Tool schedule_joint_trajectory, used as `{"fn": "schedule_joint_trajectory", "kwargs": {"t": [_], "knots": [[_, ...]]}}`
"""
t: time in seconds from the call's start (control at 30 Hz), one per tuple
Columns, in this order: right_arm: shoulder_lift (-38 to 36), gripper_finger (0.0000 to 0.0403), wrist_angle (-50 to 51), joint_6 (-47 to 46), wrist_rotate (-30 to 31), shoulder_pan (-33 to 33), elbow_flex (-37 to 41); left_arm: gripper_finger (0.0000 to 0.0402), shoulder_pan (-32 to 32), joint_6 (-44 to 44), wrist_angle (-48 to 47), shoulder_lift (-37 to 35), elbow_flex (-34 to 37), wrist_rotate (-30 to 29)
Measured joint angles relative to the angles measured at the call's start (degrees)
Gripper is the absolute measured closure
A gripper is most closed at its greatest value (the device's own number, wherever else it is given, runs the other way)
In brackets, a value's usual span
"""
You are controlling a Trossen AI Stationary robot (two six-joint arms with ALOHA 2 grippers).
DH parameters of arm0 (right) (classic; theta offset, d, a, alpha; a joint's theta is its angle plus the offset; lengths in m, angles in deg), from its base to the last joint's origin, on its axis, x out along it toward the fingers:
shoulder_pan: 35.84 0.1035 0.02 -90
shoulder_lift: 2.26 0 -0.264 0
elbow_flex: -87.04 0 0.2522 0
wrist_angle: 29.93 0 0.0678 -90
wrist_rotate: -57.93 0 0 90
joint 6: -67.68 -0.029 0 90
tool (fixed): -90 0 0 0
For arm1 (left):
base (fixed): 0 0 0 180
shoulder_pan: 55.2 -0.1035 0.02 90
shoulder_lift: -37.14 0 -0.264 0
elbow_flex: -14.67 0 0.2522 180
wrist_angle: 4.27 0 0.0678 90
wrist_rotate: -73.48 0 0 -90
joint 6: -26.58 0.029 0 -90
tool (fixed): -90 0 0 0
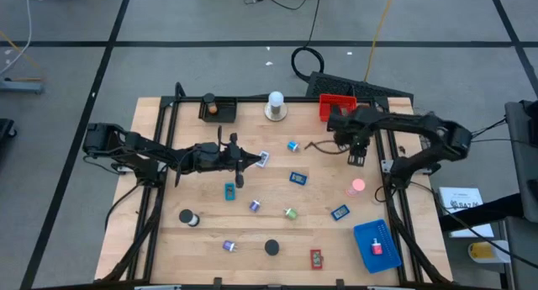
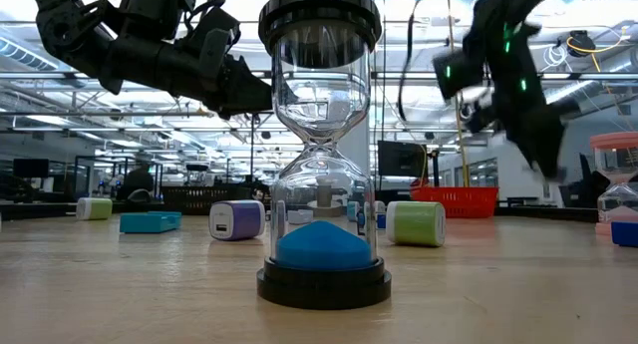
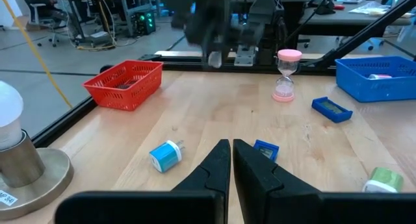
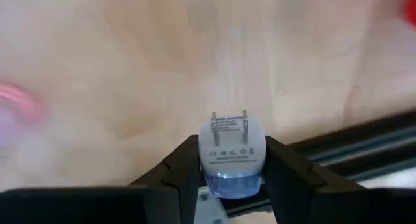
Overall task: Pick & Place Office items
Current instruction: Put the violet charger adapter into the red bin
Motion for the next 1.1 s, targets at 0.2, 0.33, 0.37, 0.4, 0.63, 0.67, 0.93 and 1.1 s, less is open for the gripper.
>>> {"fn": "schedule_joint_trajectory", "kwargs": {"t": [0.2, 0.33, 0.37, 0.4, 0.63, 0.67, 0.93, 1.1], "knots": [[-7.6, 0.0275, 8.0, -21.0, -5.4, 7.0, -9.6, 0.0376, 0.0, 0.0, 0.0, 0.0, 0.0, 0.0], [-9.7, 0.0275, 10.7, -36.3, -9.0, 15.5, -14.3, 0.0376, 0.0, 0.0, 0.0, 0.0, 0.0, 0.0], [-10.0, 0.0274, 10.6, -40.2, -10.0, 18.4, -14.8, 0.0376, 0.0, 0.0, 0.0, 0.0, 0.0, 0.0], [-10.3, 0.0274, 10.2, -44.1, -10.9, 21.5, -15.0, 0.0376, 0.0, 0.0, 0.0, 0.0, 0.0, 0.0], [-9.9, 0.0274, 4.8, -69.7, -13.1, 44.4, -15.0, 0.0376, 0.0, -0.2, 0.0, 0.0, 0.0, 0.0], [-9.9, 0.0274, 2.7, -73.7, -13.5, 47.2, -15.0, 0.0376, 0.0, -0.2, 0.0, 0.0, 0.0, 0.0], [-8.9, 0.0273, -10.6, -102.9, -12.6, 66.0, -10.4, 0.0376, 0.0, -0.6, -0.1, 0.0, 0.0, 0.0], [-8.8, 0.0273, -19.4, -116.5, -14.6, 73.9, -2.7, 0.0376, 0.2, -0.6, -0.1, 0.0, 0.0, 0.0]]}}
